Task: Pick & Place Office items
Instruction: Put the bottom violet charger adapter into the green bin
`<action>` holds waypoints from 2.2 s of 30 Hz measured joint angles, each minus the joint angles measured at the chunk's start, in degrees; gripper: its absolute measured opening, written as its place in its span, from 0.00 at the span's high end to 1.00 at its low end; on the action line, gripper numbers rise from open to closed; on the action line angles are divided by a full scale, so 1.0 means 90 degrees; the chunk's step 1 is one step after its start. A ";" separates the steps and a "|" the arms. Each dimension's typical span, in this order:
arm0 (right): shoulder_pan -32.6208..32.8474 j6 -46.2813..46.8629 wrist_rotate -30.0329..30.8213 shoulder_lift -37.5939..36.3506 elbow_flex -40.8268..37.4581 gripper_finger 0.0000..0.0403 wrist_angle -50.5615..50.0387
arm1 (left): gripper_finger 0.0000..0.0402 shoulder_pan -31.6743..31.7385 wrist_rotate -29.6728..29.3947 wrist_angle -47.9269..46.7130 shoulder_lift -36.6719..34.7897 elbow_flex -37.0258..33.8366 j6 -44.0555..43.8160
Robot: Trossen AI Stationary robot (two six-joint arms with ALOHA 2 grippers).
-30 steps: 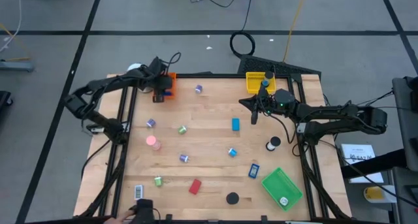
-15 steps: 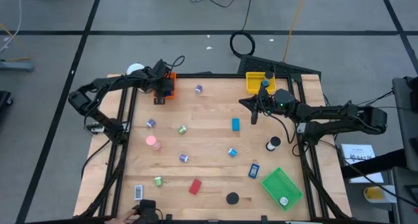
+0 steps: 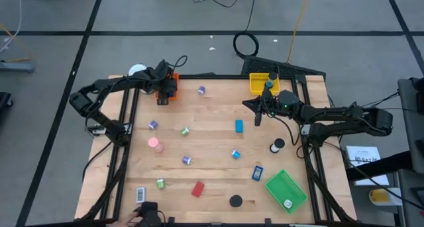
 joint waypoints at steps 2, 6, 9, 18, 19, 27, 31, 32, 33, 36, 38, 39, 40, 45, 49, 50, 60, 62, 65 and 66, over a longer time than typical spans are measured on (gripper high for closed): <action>-0.0001 0.0002 0.0001 0.0000 -0.0001 0.99 0.0002 | 0.51 -0.0004 -0.0032 0.0007 0.0000 0.0000 -0.0053; -0.0001 0.0001 0.0000 0.0000 -0.0002 0.99 0.0000 | 0.58 -0.0073 -0.0257 -0.0001 0.0000 0.0000 -0.0149; 0.0000 0.0000 0.0000 0.0000 0.0000 0.99 0.0002 | 0.68 -0.0205 -0.0340 -0.0023 -0.0001 0.0000 -0.0173; -0.0002 0.0002 0.0000 0.0000 0.0000 0.99 0.0000 | 0.98 -0.0677 -0.0499 -0.0065 -0.0701 0.0000 -0.0177; -0.0002 0.0000 0.0000 0.0000 -0.0002 0.99 0.0000 | 0.99 -0.0695 -0.0501 -0.0061 -0.0840 0.0001 -0.0213; 0.0000 0.0000 0.0000 0.0000 0.0000 0.99 0.0002 | 0.97 -0.0873 -0.0422 -0.0013 -0.1861 0.0002 -0.0873; -0.0001 -0.0195 0.0000 0.0000 0.0000 0.99 -0.0004 | 0.99 -0.1010 -0.0264 0.0293 -0.2185 0.0002 -0.1583; -0.0002 -0.0258 0.0000 0.0000 0.0000 0.99 -0.0002 | 0.99 -0.1049 -0.0197 0.0348 -0.2243 0.0002 -0.1750; -0.0002 -0.0307 0.0000 0.0000 -0.0001 0.99 0.0000 | 0.99 -0.1099 -0.0126 0.0420 -0.2274 0.0002 -0.1976; -0.0002 -0.0330 0.0000 0.0000 0.0000 0.99 0.0000 | 0.97 -0.1274 0.0279 0.0465 -0.2295 0.0005 -0.2960; 0.0000 -0.0330 0.0000 0.0000 0.0000 0.99 0.0002 | 0.96 -0.1455 0.0545 0.0455 -0.2293 -0.0015 -0.3433; -0.0002 -0.0330 0.0000 0.0000 0.0000 0.99 0.0000 | 0.96 -0.1588 0.0600 0.0493 -0.2295 -0.0057 -0.3572; -0.0002 -0.0328 0.0000 0.0000 0.0000 0.99 0.0000 | 0.96 -0.1742 0.0631 0.0559 -0.2295 -0.0121 -0.3631; -0.0002 -0.0275 0.0000 0.0000 0.0000 0.99 0.0002 | 0.99 -0.2622 0.0668 0.1366 -0.2293 -0.0610 -0.3874; -0.0002 -0.0265 0.0000 0.0000 0.0000 0.99 0.0002 | 0.97 -0.3301 0.0491 0.2128 -0.2293 -0.1079 -0.4421; -0.0002 -0.0263 0.0000 0.0000 0.0000 0.99 0.0002 | 0.97 -0.3475 0.0408 0.2311 -0.2293 -0.1186 -0.4520; -0.0001 -0.0260 0.0000 0.0000 0.0000 0.99 0.0002 | 0.95 -0.4950 -0.1086 0.2881 -0.2210 -0.1634 -0.5700; -0.0002 -0.0260 0.0000 0.0000 -0.0001 0.99 0.0003 | 0.93 -0.5176 -0.1263 0.3077 -0.2114 -0.1639 -0.5895; -0.0002 -0.0260 0.0000 0.0000 0.0000 0.99 0.0004 | 0.91 -0.5467 -0.1465 0.3673 -0.1800 -0.1637 -0.5990; -0.0002 -0.0260 0.0000 0.0000 0.0000 0.99 0.0003 | 0.91 -0.5548 -0.1542 0.3776 -0.1676 -0.1637 -0.5936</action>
